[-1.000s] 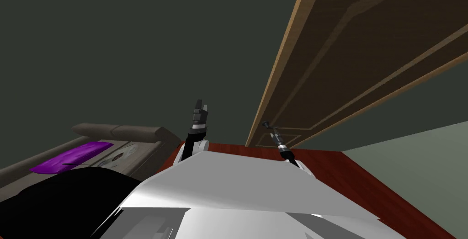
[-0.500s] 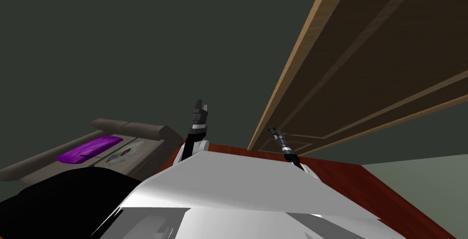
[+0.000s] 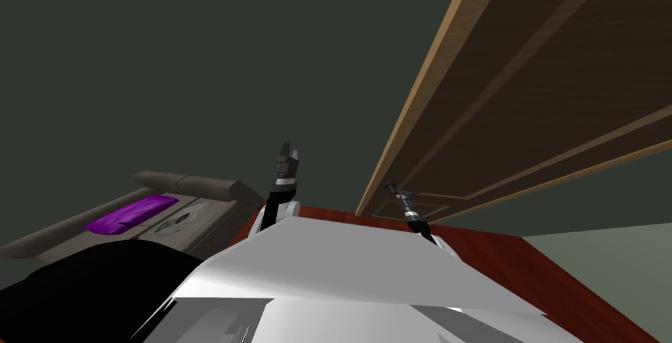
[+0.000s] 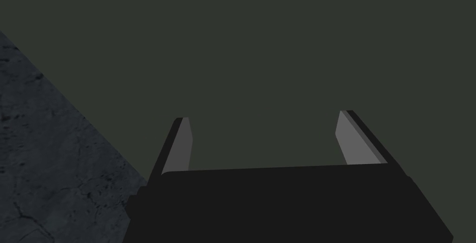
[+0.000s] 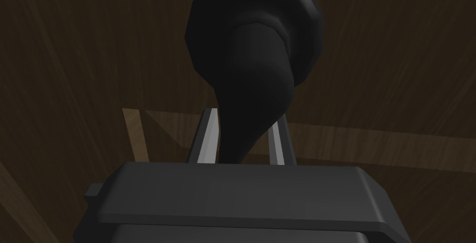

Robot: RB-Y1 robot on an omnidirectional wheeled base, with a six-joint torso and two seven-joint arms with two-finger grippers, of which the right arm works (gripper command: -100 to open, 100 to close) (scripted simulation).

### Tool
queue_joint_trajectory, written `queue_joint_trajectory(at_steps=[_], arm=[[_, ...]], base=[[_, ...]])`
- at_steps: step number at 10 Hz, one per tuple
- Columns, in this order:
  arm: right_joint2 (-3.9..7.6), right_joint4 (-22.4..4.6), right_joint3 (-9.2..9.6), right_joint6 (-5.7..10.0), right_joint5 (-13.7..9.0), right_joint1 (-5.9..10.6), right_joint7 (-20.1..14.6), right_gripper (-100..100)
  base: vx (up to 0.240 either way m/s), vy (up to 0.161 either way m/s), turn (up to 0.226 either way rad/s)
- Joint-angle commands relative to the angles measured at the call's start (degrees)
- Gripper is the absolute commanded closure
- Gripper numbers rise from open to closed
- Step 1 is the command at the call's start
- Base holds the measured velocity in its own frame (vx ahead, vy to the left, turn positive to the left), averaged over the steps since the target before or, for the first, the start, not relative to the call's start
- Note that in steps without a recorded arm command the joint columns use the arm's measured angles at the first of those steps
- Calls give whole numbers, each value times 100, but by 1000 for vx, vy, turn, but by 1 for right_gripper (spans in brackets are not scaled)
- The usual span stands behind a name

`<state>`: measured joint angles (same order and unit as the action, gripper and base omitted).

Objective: Pull the door open

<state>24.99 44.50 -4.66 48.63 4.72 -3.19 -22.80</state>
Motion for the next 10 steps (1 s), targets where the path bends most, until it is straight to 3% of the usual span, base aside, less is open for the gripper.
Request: queue_joint_trajectory(at_steps=[1, 2, 10], arm=[[1, 5, 1, 11, 3, -1, 6, 100], [1, 5, 1, 11, 3, -1, 6, 100], [428, -126, 131, 775, 146, -450, -453, 100]], base=[[0, 0, 0], [0, 0, 0], [-176, -74, 152]])
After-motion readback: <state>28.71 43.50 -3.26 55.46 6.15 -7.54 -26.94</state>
